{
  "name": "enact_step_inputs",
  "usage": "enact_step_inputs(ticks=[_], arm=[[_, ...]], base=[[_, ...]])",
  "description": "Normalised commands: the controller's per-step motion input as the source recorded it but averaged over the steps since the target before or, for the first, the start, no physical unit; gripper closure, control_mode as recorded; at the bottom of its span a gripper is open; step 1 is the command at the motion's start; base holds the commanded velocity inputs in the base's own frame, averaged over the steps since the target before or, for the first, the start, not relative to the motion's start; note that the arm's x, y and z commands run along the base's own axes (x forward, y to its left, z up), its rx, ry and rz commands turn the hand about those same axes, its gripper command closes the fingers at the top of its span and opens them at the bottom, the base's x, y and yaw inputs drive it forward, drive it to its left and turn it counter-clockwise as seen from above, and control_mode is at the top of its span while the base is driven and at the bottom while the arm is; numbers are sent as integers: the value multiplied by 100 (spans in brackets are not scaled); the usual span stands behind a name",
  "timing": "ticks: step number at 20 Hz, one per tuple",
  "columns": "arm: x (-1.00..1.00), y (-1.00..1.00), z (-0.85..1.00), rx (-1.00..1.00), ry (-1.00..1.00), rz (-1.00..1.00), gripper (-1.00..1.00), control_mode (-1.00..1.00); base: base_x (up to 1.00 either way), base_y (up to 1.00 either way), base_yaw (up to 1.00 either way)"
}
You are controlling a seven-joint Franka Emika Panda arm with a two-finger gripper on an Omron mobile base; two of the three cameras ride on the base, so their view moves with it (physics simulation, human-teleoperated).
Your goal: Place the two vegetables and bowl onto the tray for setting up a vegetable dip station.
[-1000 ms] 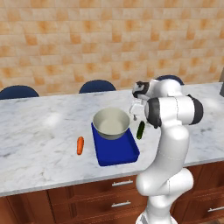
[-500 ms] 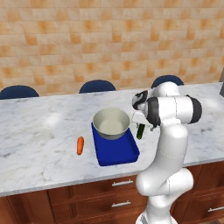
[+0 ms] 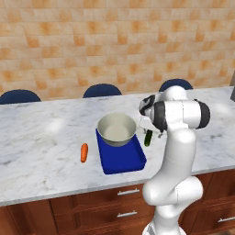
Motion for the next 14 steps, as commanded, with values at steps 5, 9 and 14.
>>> enact_step_inputs(ticks=[5,9,14], arm=[[24,20,-15,-2,-6,-8,-100,-100],[11,25,-18,-1,-4,-3,100,-100],[-6,5,-26,0,0,-3,100,-100]], base=[[0,0,0],[0,0,0],[0,0,0]])
